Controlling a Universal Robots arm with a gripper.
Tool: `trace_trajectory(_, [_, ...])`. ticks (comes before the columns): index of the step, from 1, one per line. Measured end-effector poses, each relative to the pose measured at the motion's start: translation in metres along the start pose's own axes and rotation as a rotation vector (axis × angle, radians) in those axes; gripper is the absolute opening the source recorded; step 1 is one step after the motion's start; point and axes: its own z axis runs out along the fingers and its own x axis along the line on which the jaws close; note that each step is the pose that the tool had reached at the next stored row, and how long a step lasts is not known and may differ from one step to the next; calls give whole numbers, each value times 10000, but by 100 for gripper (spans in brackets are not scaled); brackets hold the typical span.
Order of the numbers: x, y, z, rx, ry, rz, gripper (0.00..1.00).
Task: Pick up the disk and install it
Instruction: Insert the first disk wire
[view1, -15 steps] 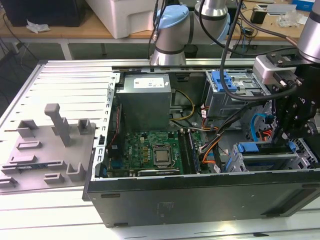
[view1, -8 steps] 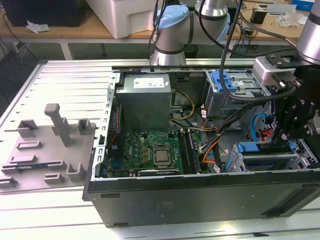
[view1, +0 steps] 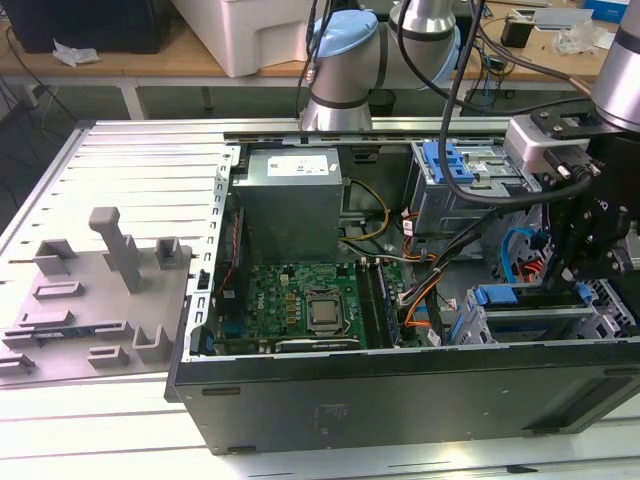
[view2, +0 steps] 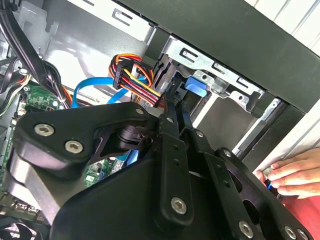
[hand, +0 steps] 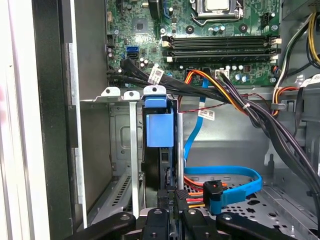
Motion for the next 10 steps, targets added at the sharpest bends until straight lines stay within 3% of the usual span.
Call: trace_trajectory(10, [2, 1, 13, -1, 1, 0, 17])
